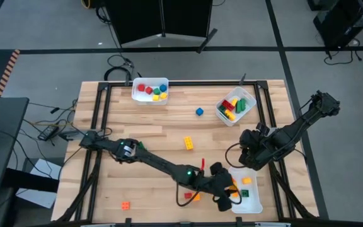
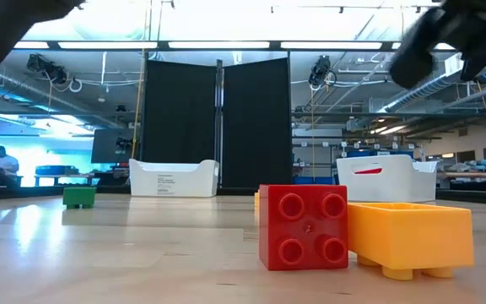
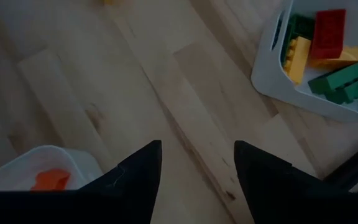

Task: Sort blocks by size
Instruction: Put the yellow 4 stud gamepiece into the bottom white bin

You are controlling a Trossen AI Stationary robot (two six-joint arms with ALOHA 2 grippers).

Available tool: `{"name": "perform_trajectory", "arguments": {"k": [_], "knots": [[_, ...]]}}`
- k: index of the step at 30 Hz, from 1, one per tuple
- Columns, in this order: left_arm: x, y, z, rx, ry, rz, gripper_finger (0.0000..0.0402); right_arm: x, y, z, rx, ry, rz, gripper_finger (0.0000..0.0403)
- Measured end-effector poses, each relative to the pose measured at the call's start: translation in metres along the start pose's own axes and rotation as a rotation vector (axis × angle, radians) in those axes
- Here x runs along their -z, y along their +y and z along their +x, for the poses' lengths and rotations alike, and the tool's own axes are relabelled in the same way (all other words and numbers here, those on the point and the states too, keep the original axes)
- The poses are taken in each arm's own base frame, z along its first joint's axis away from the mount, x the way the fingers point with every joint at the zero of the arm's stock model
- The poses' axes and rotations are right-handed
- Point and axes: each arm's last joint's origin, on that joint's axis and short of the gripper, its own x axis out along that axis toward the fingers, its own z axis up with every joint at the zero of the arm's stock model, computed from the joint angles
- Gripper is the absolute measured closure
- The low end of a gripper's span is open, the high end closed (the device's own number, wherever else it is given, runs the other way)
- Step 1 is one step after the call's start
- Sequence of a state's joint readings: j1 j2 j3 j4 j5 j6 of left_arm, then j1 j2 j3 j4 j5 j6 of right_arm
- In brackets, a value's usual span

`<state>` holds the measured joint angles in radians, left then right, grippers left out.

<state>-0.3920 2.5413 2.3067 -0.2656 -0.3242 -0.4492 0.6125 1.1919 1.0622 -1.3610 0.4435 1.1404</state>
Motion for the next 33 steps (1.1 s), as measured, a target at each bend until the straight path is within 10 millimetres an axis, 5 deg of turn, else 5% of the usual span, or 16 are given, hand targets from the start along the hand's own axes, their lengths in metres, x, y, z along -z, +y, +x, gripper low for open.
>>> {"name": "perform_trajectory", "arguments": {"k": [16,33], "knots": [[0.013,0.024,0.032,0.001,-0.063,0.087,0.0236,0.0,0.001,0.0,-0.016,-0.003,0.005,0.0194],[0.018,0.026,0.038,0.01,-0.068,0.062,0.0232,0.0,0.002,0.0,-0.019,0.001,0.006,0.0196]]}}
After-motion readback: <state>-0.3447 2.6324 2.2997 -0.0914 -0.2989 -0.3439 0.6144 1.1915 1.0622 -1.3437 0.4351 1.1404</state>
